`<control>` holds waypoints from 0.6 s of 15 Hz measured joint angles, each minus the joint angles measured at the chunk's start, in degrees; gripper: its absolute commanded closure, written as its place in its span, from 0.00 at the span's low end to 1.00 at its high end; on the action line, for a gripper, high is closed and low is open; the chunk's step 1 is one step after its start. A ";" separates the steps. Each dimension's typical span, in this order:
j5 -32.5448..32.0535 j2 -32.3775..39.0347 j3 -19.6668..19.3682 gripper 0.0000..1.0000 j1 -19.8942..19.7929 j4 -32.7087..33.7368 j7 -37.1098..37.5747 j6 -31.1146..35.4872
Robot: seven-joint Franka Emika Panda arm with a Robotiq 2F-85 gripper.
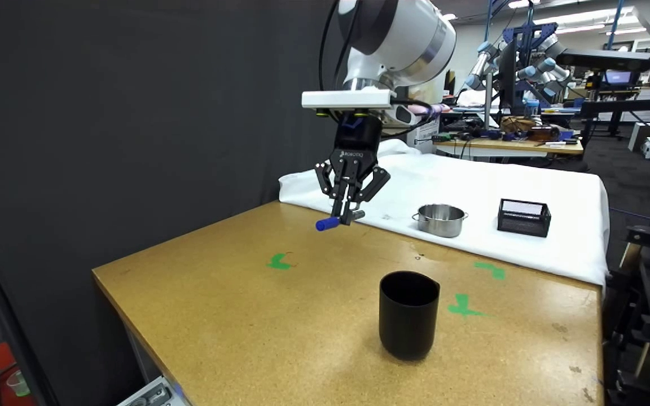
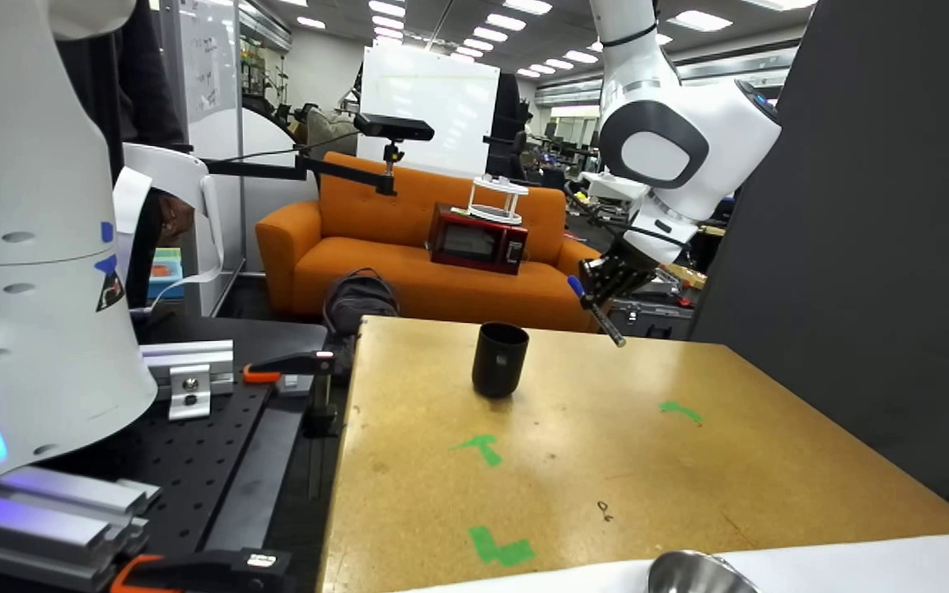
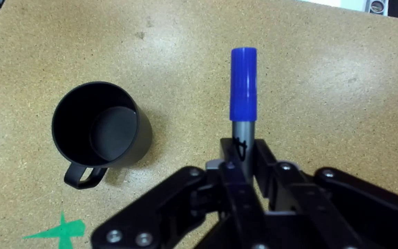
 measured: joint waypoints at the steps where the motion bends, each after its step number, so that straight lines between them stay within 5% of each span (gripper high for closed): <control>1: 0.10 0.05 -0.04 0.96 0.07 0.00 -0.15 -0.23; 9: 11.79 1.83 -0.01 0.96 -1.66 1.45 -13.90 -9.69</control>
